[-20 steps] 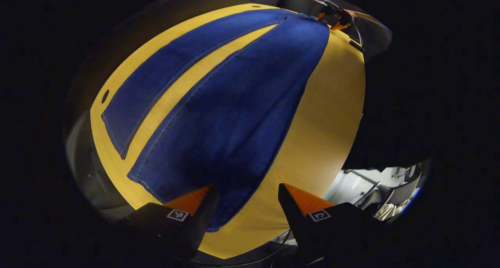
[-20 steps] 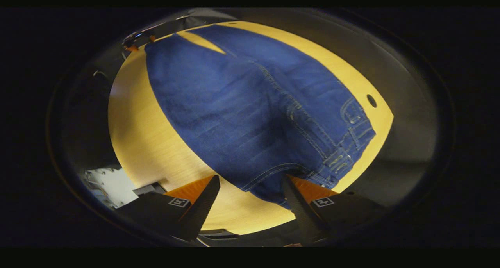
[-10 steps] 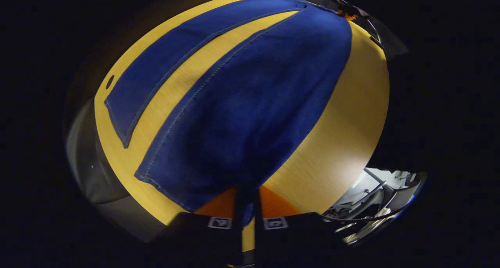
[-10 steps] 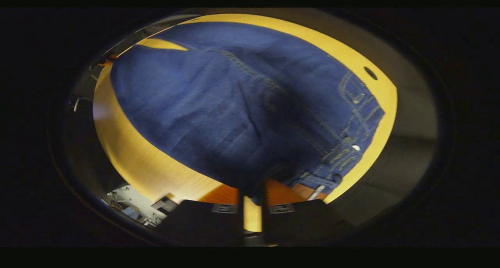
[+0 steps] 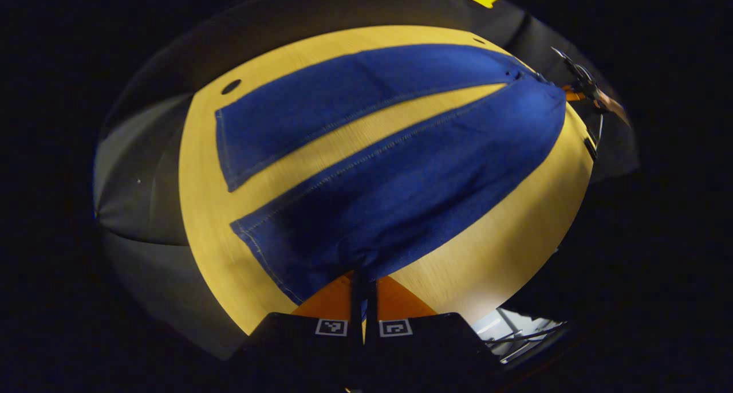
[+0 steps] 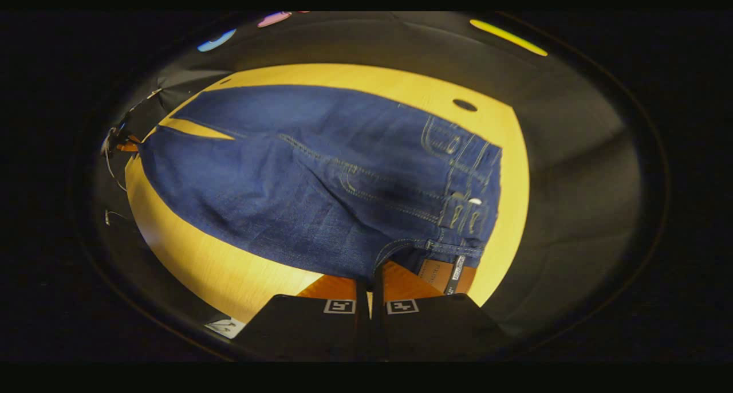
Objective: Grasp the waist and the cuffs of the jeans and fold them to make the two legs overlap; first hold the waist and fold one-third of the jeans toward the cuffs, then hold the cuffs and fold the remaining one-third in the same direction to finish folding.
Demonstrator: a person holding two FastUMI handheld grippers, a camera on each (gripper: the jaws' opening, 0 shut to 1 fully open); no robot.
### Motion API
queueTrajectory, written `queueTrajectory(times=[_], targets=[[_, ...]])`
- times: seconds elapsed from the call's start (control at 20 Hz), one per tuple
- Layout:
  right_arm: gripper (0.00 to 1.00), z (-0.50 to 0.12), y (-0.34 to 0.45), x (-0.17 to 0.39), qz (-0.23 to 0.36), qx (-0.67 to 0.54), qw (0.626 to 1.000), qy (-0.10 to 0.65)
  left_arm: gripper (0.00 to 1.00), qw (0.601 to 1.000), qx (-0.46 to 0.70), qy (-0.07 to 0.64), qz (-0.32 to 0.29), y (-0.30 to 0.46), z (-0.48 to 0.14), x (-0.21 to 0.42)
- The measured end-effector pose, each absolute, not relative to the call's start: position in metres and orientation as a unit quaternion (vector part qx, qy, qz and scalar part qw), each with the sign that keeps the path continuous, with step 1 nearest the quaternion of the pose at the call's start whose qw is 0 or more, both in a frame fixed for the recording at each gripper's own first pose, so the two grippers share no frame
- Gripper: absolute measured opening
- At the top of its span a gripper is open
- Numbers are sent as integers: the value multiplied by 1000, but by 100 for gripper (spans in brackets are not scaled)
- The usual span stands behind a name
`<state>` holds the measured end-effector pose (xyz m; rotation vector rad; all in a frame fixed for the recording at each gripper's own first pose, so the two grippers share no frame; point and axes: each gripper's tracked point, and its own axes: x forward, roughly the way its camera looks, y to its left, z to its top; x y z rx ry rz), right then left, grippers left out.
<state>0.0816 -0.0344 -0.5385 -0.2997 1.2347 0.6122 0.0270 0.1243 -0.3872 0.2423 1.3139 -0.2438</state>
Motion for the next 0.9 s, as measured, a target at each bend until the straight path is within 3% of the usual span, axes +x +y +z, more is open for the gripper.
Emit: queueTrajectory(times=[0.15,0.2,0.25,0.35,0.4,0.5,0.6,0.65,0.75,0.8,0.9], targets=[[5,-501,-21,112,272,-121,807,510,6,812,86,570,-88,122,-359,51],[5,-488,-17,126,268,-115,821,491,10,825,71,555,-76,123,-351,64],[0,-479,-15,139,265,-116,832,473,6,841,46,536,-59,126,-345,81],[5,-477,-13,165,256,-120,845,454,6,859,-7,511,-27,127,-333,111],[0,-473,-8,177,250,-114,852,446,6,866,-26,499,-16,129,-325,123],[0,-467,2,208,241,-98,866,427,6,874,-65,482,11,127,-302,136],[5,-469,7,234,226,-88,875,420,6,876,-87,473,34,128,-287,155],[2,-473,10,249,222,-91,876,418,10,876,-83,473,42,132,-286,159],[0,-487,17,272,216,-106,873,424,6,874,-66,478,46,134,-284,177],[5,-496,19,280,212,-114,868,434,6,874,-52,480,50,135,-281,188],[0,-513,24,296,200,-122,863,447,6,874,-34,482,56,145,-290,216]])
